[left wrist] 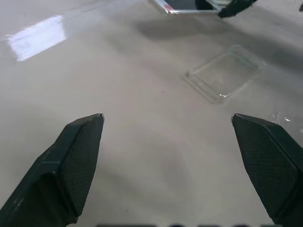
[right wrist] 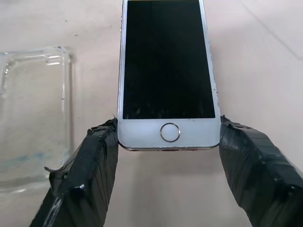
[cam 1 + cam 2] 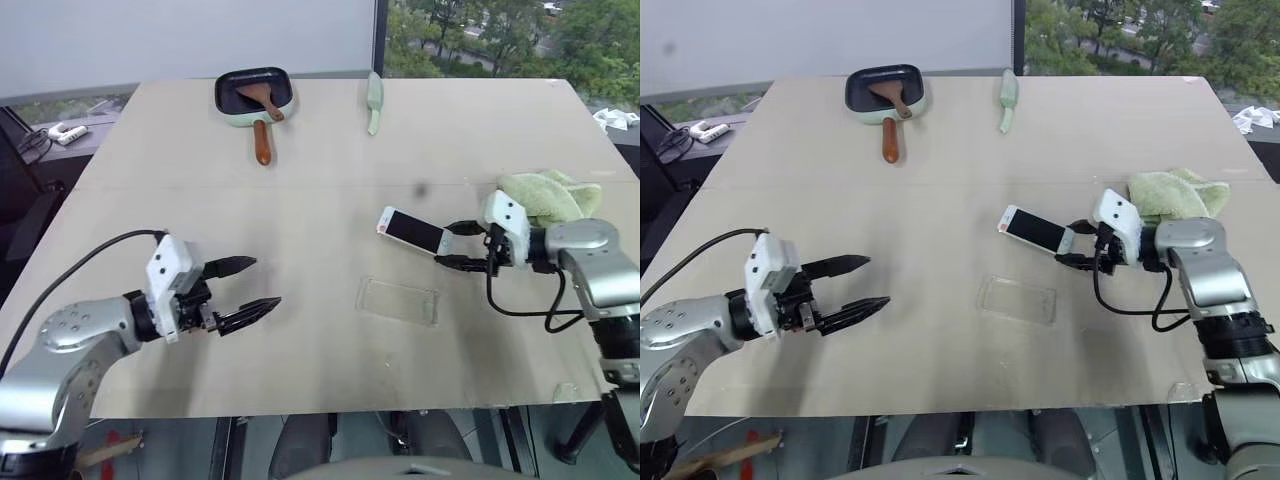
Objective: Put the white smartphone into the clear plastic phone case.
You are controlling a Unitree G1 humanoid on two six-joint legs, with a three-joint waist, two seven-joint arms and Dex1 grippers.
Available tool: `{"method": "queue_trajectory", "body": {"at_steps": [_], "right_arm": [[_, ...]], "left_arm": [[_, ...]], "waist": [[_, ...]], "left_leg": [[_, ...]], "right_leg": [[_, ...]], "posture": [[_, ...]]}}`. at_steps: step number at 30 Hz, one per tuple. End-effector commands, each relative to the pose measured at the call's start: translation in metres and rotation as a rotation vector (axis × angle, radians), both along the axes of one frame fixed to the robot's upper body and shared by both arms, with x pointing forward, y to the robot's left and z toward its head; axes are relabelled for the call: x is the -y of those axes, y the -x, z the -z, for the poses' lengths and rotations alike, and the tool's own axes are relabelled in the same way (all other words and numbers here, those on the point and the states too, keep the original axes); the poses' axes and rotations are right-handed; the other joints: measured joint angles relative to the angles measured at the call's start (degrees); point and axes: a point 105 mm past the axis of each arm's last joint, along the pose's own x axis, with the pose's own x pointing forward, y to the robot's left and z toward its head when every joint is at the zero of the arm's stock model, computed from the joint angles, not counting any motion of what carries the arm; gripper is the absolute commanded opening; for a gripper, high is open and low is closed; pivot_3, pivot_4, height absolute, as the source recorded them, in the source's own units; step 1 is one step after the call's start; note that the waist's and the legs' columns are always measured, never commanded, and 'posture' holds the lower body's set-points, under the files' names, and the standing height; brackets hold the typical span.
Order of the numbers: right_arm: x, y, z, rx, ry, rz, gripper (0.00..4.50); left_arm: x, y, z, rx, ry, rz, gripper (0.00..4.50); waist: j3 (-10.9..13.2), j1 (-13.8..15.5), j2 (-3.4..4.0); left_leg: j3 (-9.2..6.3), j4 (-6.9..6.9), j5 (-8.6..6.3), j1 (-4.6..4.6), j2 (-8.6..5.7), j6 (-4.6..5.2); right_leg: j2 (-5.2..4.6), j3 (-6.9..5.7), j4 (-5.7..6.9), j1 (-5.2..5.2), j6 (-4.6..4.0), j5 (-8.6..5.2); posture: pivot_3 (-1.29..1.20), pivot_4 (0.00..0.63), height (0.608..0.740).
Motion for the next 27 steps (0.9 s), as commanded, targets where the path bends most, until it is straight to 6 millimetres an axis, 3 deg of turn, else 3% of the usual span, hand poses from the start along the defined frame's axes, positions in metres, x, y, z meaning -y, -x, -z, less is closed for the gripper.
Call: {"method": "queue_trajectory", "body": {"at_steps": [1, 10, 18, 21, 27], "right_arm": [[0.004, 0.020, -0.023, 0.055, 0.003, -0.015, 2.81], [-0.009, 0.068, -0.007, -0.034, 0.094, -0.130, 2.81], [-0.020, 0.073, 0.014, -0.044, 0.167, -0.160, 2.81], [-0.019, 0.073, 0.018, -0.049, 0.186, -0.158, 2.81], [-0.025, 0.076, 0.019, -0.063, 0.204, -0.163, 2.81]], "left_arm": [[0.009, -0.005, -0.004, 0.020, -0.014, 0.093, 4.50], [0.034, -0.017, -0.012, 0.034, -0.043, 0.328, 4.50], [0.064, -0.028, -0.010, 0.050, -0.058, 0.499, 4.50], [0.074, -0.031, -0.012, 0.057, -0.047, 0.564, 3.74], [0.087, -0.040, -0.005, 0.070, -0.079, 0.664, 0.76]], "waist": [[0.00, 0.20, -0.01], [0.03, -0.21, -0.05], [0.06, -0.21, -0.12], [0.07, -0.20, -0.14], [0.07, -0.25, -0.14]], "left_leg": [[-0.02, 0.00, 0.00, -0.02, 0.00, 0.00], [0.01, 0.02, 0.00, 0.02, 0.01, 0.00], [0.03, 0.10, 0.00, 0.00, -0.01, 0.00], [0.05, 0.12, 0.00, -0.01, -0.02, 0.00], [0.03, 0.15, 0.00, -0.02, -0.02, 0.01]], "right_leg": [[0.00, -0.02, 0.00, 0.00, 0.01, -0.01], [0.12, 0.03, 0.06, 0.00, 0.03, -0.02], [0.15, 0.05, 0.06, 0.01, 0.05, -0.03], [0.15, 0.07, 0.06, 0.01, 0.06, -0.03], [0.17, 0.07, 0.08, 0.02, 0.06, -0.03]], "posture": [[0.00, 0.150, 0.740], [0.00, 0.150, 0.740], [0.00, 0.150, 0.740], [0.00, 0.150, 0.740], [0.00, 0.150, 0.740]]}}
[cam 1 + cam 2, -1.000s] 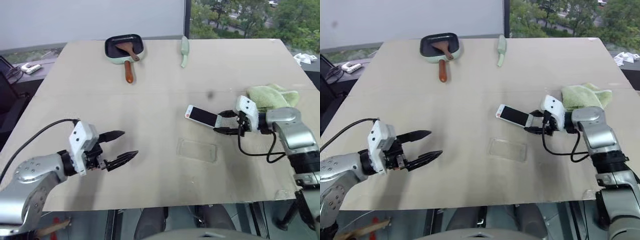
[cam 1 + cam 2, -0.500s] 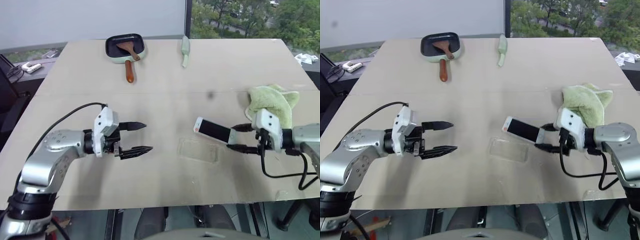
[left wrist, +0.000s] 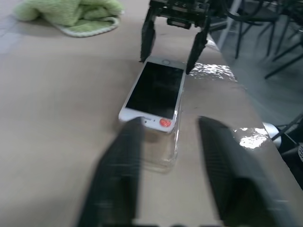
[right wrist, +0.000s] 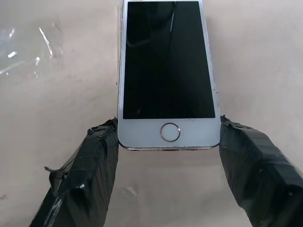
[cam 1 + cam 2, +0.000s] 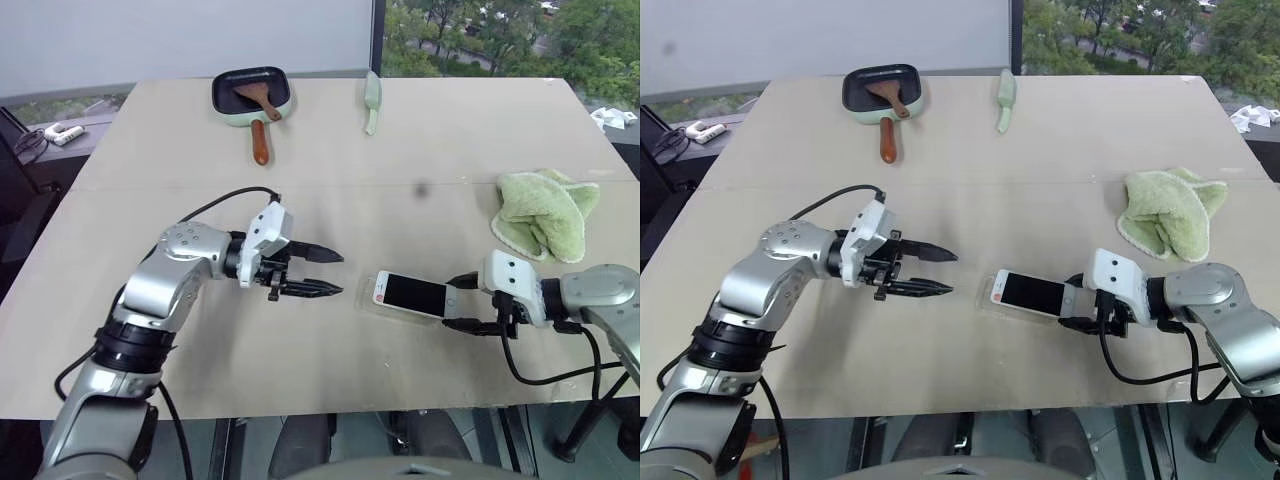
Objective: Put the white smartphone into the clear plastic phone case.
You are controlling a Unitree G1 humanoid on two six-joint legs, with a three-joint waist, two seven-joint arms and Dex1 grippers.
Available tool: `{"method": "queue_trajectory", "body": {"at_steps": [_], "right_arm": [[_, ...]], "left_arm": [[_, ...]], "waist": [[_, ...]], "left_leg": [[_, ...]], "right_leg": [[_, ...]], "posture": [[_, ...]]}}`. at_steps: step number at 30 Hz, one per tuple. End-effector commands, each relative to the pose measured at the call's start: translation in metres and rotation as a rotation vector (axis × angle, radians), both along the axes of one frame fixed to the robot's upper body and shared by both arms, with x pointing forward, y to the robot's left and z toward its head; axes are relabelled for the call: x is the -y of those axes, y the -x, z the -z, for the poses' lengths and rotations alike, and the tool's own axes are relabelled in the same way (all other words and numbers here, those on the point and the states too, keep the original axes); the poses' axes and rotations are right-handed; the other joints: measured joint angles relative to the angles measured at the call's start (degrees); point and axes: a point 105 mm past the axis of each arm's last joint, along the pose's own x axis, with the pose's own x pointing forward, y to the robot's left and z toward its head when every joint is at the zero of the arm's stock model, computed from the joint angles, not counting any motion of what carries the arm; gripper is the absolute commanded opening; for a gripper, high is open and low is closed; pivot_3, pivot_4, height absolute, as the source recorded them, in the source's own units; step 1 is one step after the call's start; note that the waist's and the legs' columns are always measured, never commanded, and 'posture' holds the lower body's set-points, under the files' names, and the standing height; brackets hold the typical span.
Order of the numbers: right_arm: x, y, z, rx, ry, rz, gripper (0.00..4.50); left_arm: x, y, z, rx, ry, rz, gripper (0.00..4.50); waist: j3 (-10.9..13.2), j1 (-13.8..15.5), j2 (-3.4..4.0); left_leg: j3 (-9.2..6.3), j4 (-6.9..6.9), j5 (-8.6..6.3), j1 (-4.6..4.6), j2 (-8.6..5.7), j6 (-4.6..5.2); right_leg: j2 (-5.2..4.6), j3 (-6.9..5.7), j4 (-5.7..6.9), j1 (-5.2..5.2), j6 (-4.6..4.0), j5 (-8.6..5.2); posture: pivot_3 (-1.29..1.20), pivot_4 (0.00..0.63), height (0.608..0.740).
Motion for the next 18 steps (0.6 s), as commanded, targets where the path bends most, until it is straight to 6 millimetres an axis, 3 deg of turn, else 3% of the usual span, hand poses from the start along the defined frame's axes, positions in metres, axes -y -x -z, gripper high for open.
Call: {"method": "queue_trajectory", "body": {"at_steps": [1, 2, 7, 18], "right_arm": [[-0.007, 0.002, -0.010, 0.044, 0.006, -0.024, 2.81], [-0.008, 0.002, -0.010, 0.044, 0.009, -0.022, 2.81], [-0.011, -0.001, -0.010, 0.046, 0.034, -0.004, 2.81], [-0.010, -0.004, -0.012, 0.114, 0.106, -0.038, 2.81]], "left_arm": [[0.006, -0.003, -0.001, 0.041, -0.011, 0.055, 0.33], [0.009, -0.005, 0.000, 0.044, -0.012, 0.067, 0.04], [0.024, -0.016, 0.014, 0.105, -0.075, 0.133, 0.04], [0.056, -0.030, 0.021, 0.199, -0.073, 0.163, 0.04]], "waist": [[0.00, -0.01, 0.00], [0.00, -0.01, 0.00], [-0.01, 0.12, -0.01], [-0.01, -0.05, -0.03]], "left_leg": [[0.00, 0.00, 0.00, 0.00, 0.00, 0.00], [-0.01, 0.01, 0.00, 0.00, 0.00, 0.00], [-0.02, 0.12, 0.00, -0.02, -0.01, 0.00], [-0.06, 0.23, 0.00, -0.08, -0.02, 0.01]], "right_leg": [[0.00, 0.00, 0.01, 0.00, 0.00, 0.00], [0.00, 0.00, 0.02, 0.00, 0.00, 0.00], [0.01, 0.00, 0.06, 0.01, 0.00, 0.00], [0.01, 0.00, 0.12, 0.01, 0.02, -0.01]], "posture": [[0.00, 0.150, 0.740], [0.00, 0.150, 0.740], [0.00, 0.150, 0.740], [0.00, 0.150, 0.740]]}}
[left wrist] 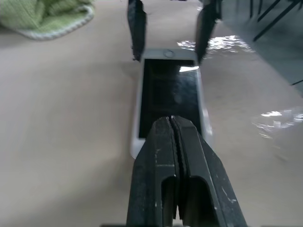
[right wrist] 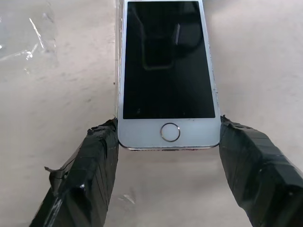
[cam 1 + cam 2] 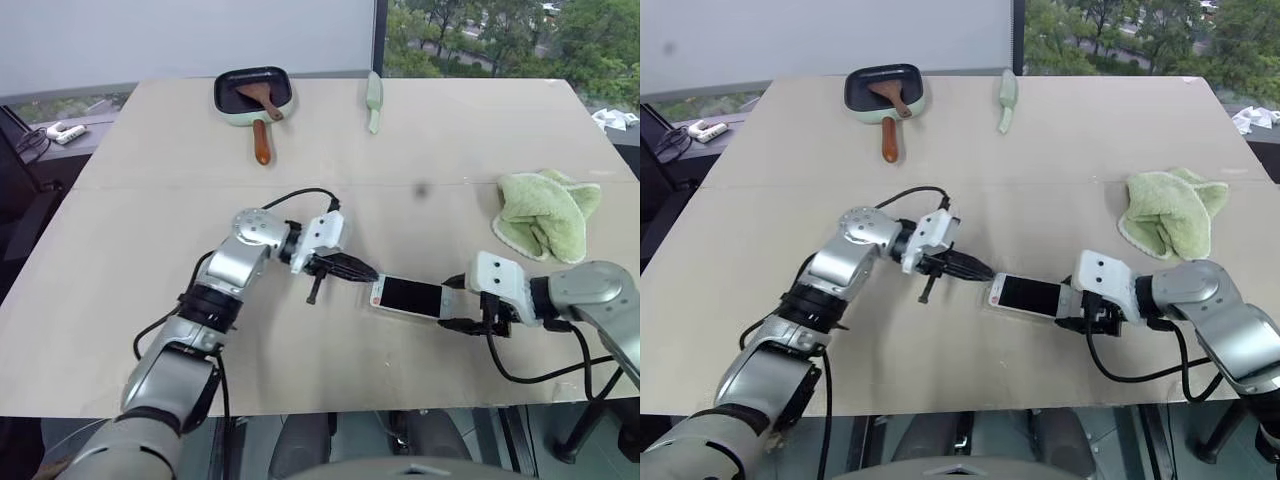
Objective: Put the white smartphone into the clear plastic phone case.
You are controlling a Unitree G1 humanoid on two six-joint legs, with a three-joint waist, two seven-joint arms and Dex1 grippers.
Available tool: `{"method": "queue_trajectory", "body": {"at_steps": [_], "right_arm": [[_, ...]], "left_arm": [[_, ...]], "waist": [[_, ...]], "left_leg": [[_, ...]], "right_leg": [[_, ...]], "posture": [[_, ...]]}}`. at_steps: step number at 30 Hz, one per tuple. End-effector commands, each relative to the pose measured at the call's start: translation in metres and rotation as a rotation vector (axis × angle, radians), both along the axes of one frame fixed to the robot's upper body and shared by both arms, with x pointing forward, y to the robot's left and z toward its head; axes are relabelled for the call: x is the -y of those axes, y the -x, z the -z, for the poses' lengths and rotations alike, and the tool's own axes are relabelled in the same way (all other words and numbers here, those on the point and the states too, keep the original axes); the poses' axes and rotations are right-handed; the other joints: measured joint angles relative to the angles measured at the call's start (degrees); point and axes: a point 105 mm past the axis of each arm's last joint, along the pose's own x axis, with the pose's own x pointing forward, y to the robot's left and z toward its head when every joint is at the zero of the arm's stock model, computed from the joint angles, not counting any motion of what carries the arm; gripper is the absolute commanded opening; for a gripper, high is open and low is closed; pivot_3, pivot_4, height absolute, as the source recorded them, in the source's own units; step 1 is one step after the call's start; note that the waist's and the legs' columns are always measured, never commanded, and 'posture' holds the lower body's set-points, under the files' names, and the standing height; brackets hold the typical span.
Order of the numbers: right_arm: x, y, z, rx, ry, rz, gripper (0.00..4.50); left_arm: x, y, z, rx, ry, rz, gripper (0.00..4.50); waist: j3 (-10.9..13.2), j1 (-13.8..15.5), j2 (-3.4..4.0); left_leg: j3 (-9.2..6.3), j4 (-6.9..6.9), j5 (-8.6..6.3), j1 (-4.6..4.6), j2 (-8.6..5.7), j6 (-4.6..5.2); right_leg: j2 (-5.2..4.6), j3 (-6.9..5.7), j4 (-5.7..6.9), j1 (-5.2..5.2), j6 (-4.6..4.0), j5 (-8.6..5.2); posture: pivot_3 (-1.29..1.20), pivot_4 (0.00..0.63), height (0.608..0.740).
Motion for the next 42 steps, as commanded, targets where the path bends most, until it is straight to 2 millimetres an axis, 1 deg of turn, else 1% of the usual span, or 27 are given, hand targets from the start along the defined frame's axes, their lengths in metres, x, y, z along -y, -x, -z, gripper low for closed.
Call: {"method": "queue_trajectory", "body": {"at_steps": [1, 6, 11, 14, 18, 31, 37, 42], "right_arm": [[0.000, -0.001, -0.009, 0.082, 0.046, -0.038, 2.81], [0.005, 0.003, -0.004, 0.087, 0.093, -0.057, 2.81], [0.002, 0.005, -0.004, 0.085, 0.091, -0.072, 2.81], [0.000, 0.008, -0.002, 0.073, 0.089, -0.088, 2.81], [-0.004, 0.012, 0.000, 0.059, 0.083, -0.103, 2.81], [-0.004, 0.013, 0.006, 0.042, 0.081, -0.097, 2.81], [-0.002, 0.018, 0.013, -0.062, 0.060, -0.032, 2.81], [0.000, 0.027, 0.018, -0.156, 0.057, -0.003, 2.81]], "left_arm": [[0.008, 0.000, -0.002, 0.054, 0.001, 0.024, 0.04], [0.011, 0.005, 0.005, 0.057, -0.009, 0.048, 0.04], [0.012, 0.005, 0.010, 0.073, -0.030, 0.044, 0.04], [0.014, 0.005, 0.014, 0.053, -0.043, 0.021, 0.04], [0.014, 0.006, 0.025, 0.063, -0.100, 0.009, 0.04], [0.014, 0.009, 0.043, 0.074, -0.194, 0.006, 0.04], [0.014, 0.008, 0.049, 0.071, -0.225, -0.004, 0.04], [0.015, 0.007, 0.052, 0.069, -0.233, -0.008, 0.04]], "waist": [[0.00, -0.03, 0.00], [0.00, 0.06, 0.00], [0.00, 0.07, 0.00], [-0.01, 0.06, 0.00], [-0.01, 0.06, -0.01], [-0.10, 0.08, -0.03], [-0.21, 0.09, -0.05], [-0.36, 0.22, -0.05]], "left_leg": [[0.00, 0.00, 0.00, 0.00, 0.00, 0.00], [-0.01, 0.04, 0.00, 0.00, 0.00, 0.01], [-0.03, 0.08, 0.00, 0.00, 0.00, 0.01], [-0.04, 0.12, -0.01, 0.00, 0.00, 0.01], [-0.05, 0.12, -0.01, 0.00, 0.00, 0.02], [-0.05, 0.18, -0.02, 0.03, 0.00, 0.03], [-0.07, 0.23, -0.02, 0.06, 0.00, 0.03], [-0.10, 0.28, -0.03, 0.10, 0.00, 0.06]], "right_leg": [[0.00, 0.01, 0.01, 0.00, 0.00, 0.00], [0.00, -0.01, 0.04, 0.01, 0.01, 0.00], [0.00, 0.00, 0.07, 0.00, 0.01, 0.00], [0.00, 0.00, 0.08, 0.01, 0.01, 0.00], [0.01, -0.01, 0.09, 0.01, 0.01, 0.00], [0.01, 0.00, 0.10, 0.06, 0.01, 0.00], [0.01, -0.01, 0.13, 0.10, 0.01, 0.00], [0.01, -0.04, 0.13, 0.19, 0.01, 0.00]], "posture": [[0.00, 0.150, 0.740], [0.00, 0.150, 0.740], [0.00, 0.150, 0.740], [0.00, 0.150, 0.740], [0.00, 0.150, 0.740], [0.00, 0.150, 0.740], [0.00, 0.150, 0.740], [0.00, 0.150, 0.740]]}}
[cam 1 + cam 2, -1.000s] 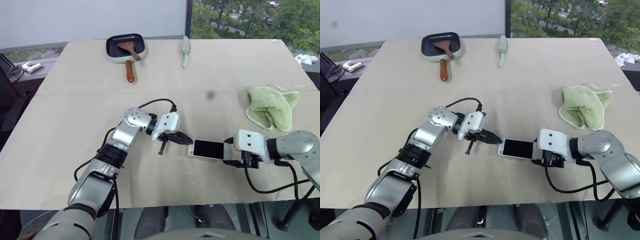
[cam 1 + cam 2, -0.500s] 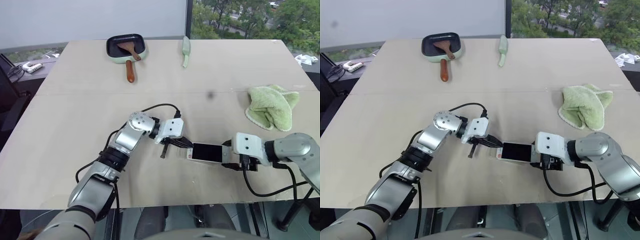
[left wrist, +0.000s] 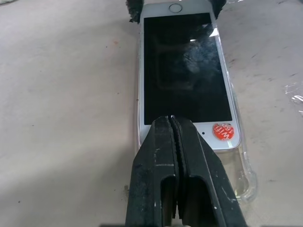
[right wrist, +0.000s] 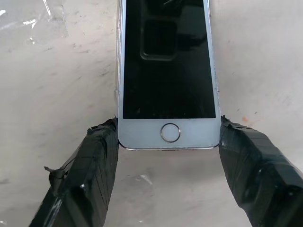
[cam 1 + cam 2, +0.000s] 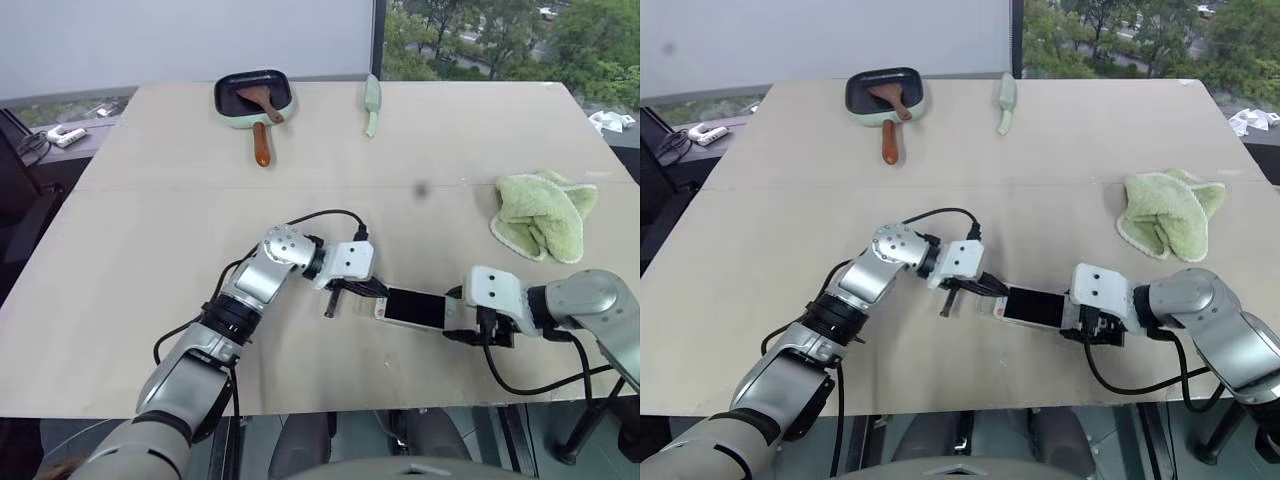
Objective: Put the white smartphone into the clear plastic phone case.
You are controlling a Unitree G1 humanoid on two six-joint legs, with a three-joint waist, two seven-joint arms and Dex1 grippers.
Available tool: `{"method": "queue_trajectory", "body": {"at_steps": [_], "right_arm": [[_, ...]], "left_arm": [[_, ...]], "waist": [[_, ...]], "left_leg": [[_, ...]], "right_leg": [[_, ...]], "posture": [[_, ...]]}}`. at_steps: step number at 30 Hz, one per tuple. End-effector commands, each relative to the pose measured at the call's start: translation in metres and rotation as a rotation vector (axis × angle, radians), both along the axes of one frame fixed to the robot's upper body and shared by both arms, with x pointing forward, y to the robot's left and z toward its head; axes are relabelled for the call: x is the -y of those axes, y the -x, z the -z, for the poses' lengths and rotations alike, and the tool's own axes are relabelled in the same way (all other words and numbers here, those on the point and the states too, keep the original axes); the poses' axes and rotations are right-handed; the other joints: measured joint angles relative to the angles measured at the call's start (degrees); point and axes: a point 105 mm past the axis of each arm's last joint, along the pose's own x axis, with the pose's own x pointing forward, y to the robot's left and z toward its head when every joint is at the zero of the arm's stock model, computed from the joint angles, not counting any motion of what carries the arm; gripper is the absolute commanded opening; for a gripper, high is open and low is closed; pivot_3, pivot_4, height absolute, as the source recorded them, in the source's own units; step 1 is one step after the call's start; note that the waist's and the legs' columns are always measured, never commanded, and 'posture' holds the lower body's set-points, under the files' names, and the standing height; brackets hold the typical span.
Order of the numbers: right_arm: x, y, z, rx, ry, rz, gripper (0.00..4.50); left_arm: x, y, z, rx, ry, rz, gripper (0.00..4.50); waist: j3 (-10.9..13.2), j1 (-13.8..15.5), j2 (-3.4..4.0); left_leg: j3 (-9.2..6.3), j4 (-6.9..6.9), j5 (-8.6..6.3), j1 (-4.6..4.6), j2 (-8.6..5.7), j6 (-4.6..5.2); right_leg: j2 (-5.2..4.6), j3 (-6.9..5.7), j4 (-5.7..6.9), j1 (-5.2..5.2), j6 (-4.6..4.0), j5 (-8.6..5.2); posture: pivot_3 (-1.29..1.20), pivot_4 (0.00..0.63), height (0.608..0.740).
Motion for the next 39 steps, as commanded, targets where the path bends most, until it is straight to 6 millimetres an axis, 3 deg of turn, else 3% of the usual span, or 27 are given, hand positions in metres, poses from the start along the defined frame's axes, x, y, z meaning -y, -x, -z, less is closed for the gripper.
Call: {"method": "queue_trajectory", "body": {"at_steps": [1, 3, 9, 13, 20, 23, 27, 28, 31, 36, 39], "right_arm": [[-0.004, 0.014, 0.005, -0.081, -0.010, -0.018, 3.83], [-0.004, 0.012, 0.004, -0.079, -0.023, 0.001, 4.45], [-0.005, 0.005, -0.006, -0.044, -0.079, 0.032, 4.45], [0.009, -0.005, -0.015, -0.011, -0.100, 0.121, 4.45], [0.029, 0.002, -0.019, -0.043, -0.076, 0.163, 4.45], [0.031, 0.004, -0.020, -0.046, -0.061, 0.161, 3.63], [0.032, 0.005, -0.018, -0.046, -0.030, 0.141, 1.88], [0.031, 0.005, -0.018, -0.045, -0.028, 0.137, 1.27], [0.027, 0.005, -0.018, -0.050, -0.033, 0.119, 0.01], [0.026, 0.007, -0.019, -0.064, -0.029, 0.108, 0.01], [0.029, 0.007, -0.019, -0.067, -0.007, 0.111, 0.01]], "left_arm": [[-0.003, 0.002, 0.016, -0.020, -0.069, -0.009, 0.00], [-0.002, 0.001, 0.017, -0.020, -0.070, -0.009, 0.00], [-0.002, 0.002, 0.020, -0.018, -0.078, -0.005, 0.00], [-0.003, 0.002, 0.021, -0.017, -0.080, -0.003, 0.00], [-0.003, 0.002, 0.023, -0.012, -0.077, -0.002, 0.00], [0.001, -0.003, 0.005, 0.042, -0.016, -0.009, 0.00], [0.001, -0.008, -0.025, 0.114, 0.037, -0.023, 0.00], [-0.001, -0.009, -0.032, 0.130, 0.045, -0.032, 0.00], [-0.014, -0.014, -0.052, 0.184, 0.059, -0.079, 0.00], [-0.040, -0.022, -0.069, 0.225, 0.042, -0.171, 0.00], [-0.062, -0.021, -0.060, 0.197, -0.020, -0.226, 0.00]], "waist": [[-0.05, 0.15, 0.00], [-0.07, 0.23, -0.03], [-0.08, 0.17, -0.03], [-0.08, 0.24, -0.03], [-0.12, 0.49, -0.03], [-0.12, 0.47, -0.03], [-0.11, 0.42, -0.05], [-0.10, 0.39, -0.04], [-0.09, 0.15, -0.05], [-0.09, 0.00, -0.04], [-0.09, -0.01, -0.04]], "left_leg": [[-0.02, 0.02, 0.00, 0.00, 0.00, 0.01], [-0.03, 0.05, -0.02, 0.00, 0.00, 0.03], [-0.02, 0.17, -0.03, 0.02, 0.00, 0.05], [-0.03, 0.20, -0.03, 0.02, 0.00, 0.05], [-0.01, 0.22, -0.05, 0.04, -0.01, 0.09], [0.00, 0.22, -0.05, 0.05, -0.01, 0.09], [-0.01, 0.25, -0.06, 0.01, -0.01, 0.10], [-0.02, 0.25, -0.06, 0.00, -0.01, 0.10], [-0.03, 0.23, -0.06, -0.01, 0.00, 0.11], [-0.03, 0.22, -0.07, -0.01, 0.01, 0.11], [-0.02, 0.23, -0.08, -0.02, 0.01, 0.12]], "right_leg": [[0.00, -0.02, -0.01, 0.02, 0.00, 0.00], [0.00, -0.05, -0.01, 0.05, 0.01, 0.00], [0.00, -0.04, 0.01, 0.10, 0.02, 0.00], [0.00, -0.04, 0.02, 0.11, 0.02, 0.01], [0.00, -0.02, 0.02, 0.13, 0.03, 0.01], [0.00, -0.01, 0.03, 0.13, 0.03, 0.01], [0.00, 0.00, 0.02, 0.13, 0.04, 0.02], [0.00, -0.01, 0.02, 0.12, 0.04, 0.02], [0.01, -0.02, 0.01, 0.11, 0.05, 0.02], [0.00, -0.01, 0.01, 0.10, 0.05, 0.01], [0.00, -0.01, -0.01, 0.10, 0.06, 0.01]], "posture": [[0.00, 0.150, 0.740], [0.00, 0.150, 0.740], [0.00, 0.150, 0.740], [0.00, 0.150, 0.740], [0.00, 0.150, 0.740], [0.00, 0.150, 0.740], [0.00, 0.150, 0.740], [0.00, 0.150, 0.740], [0.00, 0.150, 0.740], [0.00, 0.150, 0.740], [0.00, 0.150, 0.740]]}}
